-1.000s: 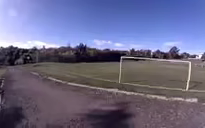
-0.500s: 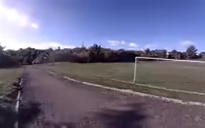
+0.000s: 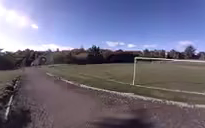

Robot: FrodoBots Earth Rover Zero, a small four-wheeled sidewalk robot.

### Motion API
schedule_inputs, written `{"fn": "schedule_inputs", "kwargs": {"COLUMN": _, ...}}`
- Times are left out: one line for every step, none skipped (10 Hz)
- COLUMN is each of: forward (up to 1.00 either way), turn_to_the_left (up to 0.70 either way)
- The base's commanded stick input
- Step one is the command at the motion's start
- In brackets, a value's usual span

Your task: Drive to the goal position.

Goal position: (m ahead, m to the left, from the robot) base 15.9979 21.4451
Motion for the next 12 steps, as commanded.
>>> {"fn": "schedule_inputs", "kwargs": {"forward": 0.00, "turn_to_the_left": 0.72}}
{"fn": "schedule_inputs", "kwargs": {"forward": 0.00, "turn_to_the_left": 1.00}}
{"fn": "schedule_inputs", "kwargs": {"forward": 0.00, "turn_to_the_left": 1.00}}
{"fn": "schedule_inputs", "kwargs": {"forward": 0.00, "turn_to_the_left": 1.00}}
{"fn": "schedule_inputs", "kwargs": {"forward": 0.00, "turn_to_the_left": 1.00}}
{"fn": "schedule_inputs", "kwargs": {"forward": 0.00, "turn_to_the_left": 1.00}}
{"fn": "schedule_inputs", "kwargs": {"forward": 0.00, "turn_to_the_left": 1.00}}
{"fn": "schedule_inputs", "kwargs": {"forward": 0.00, "turn_to_the_left": 1.00}}
{"fn": "schedule_inputs", "kwargs": {"forward": 0.00, "turn_to_the_left": 1.00}}
{"fn": "schedule_inputs", "kwargs": {"forward": 0.00, "turn_to_the_left": 1.00}}
{"fn": "schedule_inputs", "kwargs": {"forward": 0.00, "turn_to_the_left": 1.00}}
{"fn": "schedule_inputs", "kwargs": {"forward": 0.00, "turn_to_the_left": 1.00}}
